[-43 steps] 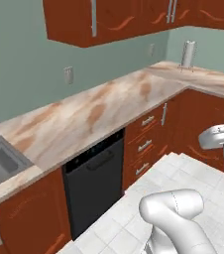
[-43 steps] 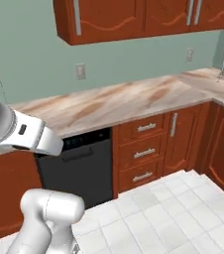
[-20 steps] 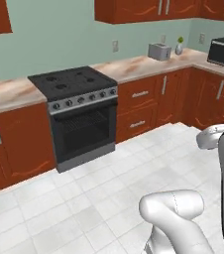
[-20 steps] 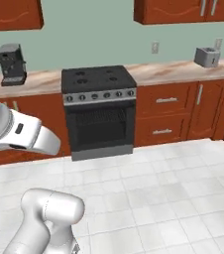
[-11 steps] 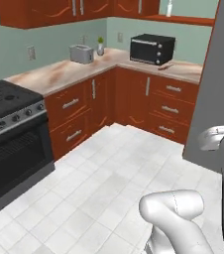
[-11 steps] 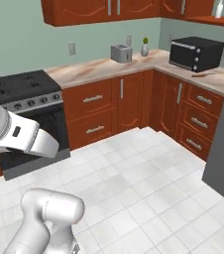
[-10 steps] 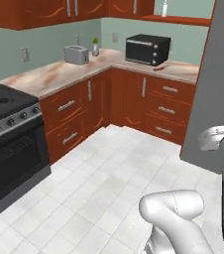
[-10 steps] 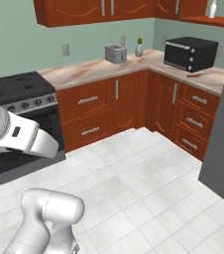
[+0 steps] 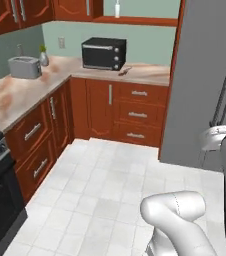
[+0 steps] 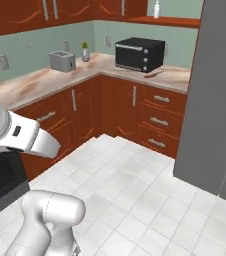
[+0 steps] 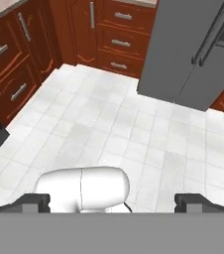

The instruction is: Move the cutting board and knife to the sink. Then move spray from the shelves to the counter.

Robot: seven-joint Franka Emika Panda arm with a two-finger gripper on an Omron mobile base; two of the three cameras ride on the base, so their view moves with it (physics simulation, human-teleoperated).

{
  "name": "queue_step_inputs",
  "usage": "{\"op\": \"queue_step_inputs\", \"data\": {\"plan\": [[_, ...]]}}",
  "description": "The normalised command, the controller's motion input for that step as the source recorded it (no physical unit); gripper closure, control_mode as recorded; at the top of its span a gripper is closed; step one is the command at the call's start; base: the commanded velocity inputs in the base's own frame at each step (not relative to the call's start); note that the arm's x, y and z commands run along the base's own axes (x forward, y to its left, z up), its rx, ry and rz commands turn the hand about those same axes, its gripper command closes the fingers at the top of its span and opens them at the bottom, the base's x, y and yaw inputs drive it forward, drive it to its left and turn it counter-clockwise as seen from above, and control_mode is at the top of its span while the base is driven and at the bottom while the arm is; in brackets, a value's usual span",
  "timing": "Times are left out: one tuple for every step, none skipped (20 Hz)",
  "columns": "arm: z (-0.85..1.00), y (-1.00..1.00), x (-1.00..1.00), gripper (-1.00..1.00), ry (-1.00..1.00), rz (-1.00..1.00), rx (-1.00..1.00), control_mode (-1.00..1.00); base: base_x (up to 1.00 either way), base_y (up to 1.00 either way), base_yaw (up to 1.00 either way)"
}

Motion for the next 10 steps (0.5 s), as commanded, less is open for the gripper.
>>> {"op": "queue_step_inputs", "data": {"plan": [[0.00,0.00,0.00,-1.00,0.00,0.00,0.00,1.00,0.76,0.71,-0.61],[0.00,0.00,0.00,-1.00,0.00,0.00,0.00,1.00,0.76,0.72,-0.60],[0.00,0.00,0.00,-1.00,0.00,0.00,0.00,1.00,0.79,0.74,-0.59],[0.00,0.00,0.00,-1.00,0.00,0.00,0.00,1.00,0.76,0.72,-0.57],[0.00,0.00,0.00,-1.00,0.00,0.00,0.00,1.00,0.76,0.75,-0.50],[0.00,0.00,0.00,-1.00,0.00,0.00,0.00,1.00,0.75,0.82,-0.42],[0.00,0.00,0.00,-1.00,0.00,0.00,0.00,1.00,0.80,0.93,-0.40],[0.00,0.00,0.00,-1.00,0.00,0.00,0.00,1.00,0.81,1.00,-0.36],[0.00,0.00,0.00,-1.00,0.00,0.00,0.00,1.00,0.83,0.99,-0.32],[0.00,0.00,0.00,-1.00,0.00,0.00,0.00,1.00,0.86,0.81,-0.23]]}}
